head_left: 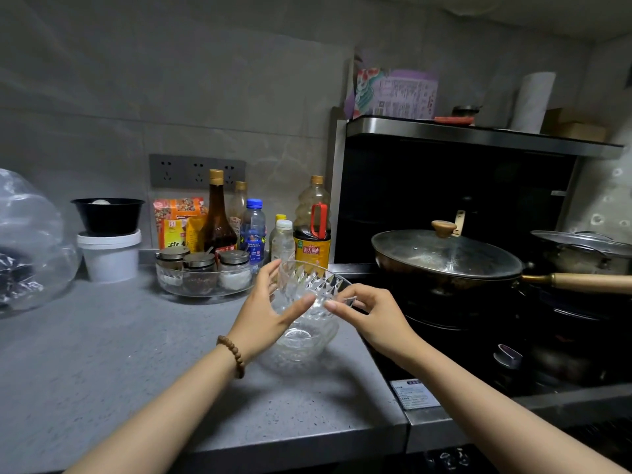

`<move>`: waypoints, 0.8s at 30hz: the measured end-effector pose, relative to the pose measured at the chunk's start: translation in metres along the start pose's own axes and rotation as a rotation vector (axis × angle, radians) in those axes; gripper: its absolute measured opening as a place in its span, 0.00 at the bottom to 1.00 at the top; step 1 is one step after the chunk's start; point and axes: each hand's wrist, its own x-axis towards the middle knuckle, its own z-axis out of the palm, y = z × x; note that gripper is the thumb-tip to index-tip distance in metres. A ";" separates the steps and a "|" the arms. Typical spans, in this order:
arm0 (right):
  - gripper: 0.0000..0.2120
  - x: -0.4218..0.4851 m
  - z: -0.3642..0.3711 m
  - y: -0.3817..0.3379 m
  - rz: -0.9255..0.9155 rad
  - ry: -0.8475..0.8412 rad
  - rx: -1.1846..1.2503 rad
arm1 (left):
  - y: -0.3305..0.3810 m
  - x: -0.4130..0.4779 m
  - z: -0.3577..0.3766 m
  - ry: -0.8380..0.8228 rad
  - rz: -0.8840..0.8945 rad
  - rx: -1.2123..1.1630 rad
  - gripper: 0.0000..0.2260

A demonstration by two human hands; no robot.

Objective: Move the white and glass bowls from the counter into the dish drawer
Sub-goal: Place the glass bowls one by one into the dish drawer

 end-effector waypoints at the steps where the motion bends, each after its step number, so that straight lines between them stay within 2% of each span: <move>1: 0.06 -0.004 -0.006 -0.003 0.005 0.015 0.067 | 0.007 0.000 0.004 -0.004 0.022 -0.010 0.45; 3: 0.08 -0.014 -0.021 -0.007 0.022 0.057 0.157 | 0.020 0.000 0.015 -0.029 0.059 -0.039 0.42; 9: 0.14 -0.049 -0.072 -0.007 0.094 0.135 0.192 | 0.056 -0.008 0.069 -0.168 0.100 -0.247 0.37; 12: 0.16 -0.068 -0.099 -0.001 0.109 0.187 0.170 | 0.073 -0.015 0.105 -0.251 0.043 -0.372 0.40; 16: 0.14 -0.099 -0.140 0.011 0.146 0.252 0.130 | 0.094 -0.024 0.157 -0.330 -0.071 -0.479 0.47; 20: 0.16 -0.136 -0.184 0.028 0.217 0.292 0.130 | 0.111 -0.038 0.211 -0.398 -0.111 -0.555 0.42; 24: 0.20 -0.179 -0.227 0.043 0.329 0.241 0.048 | 0.120 -0.054 0.266 -0.454 -0.169 -0.554 0.41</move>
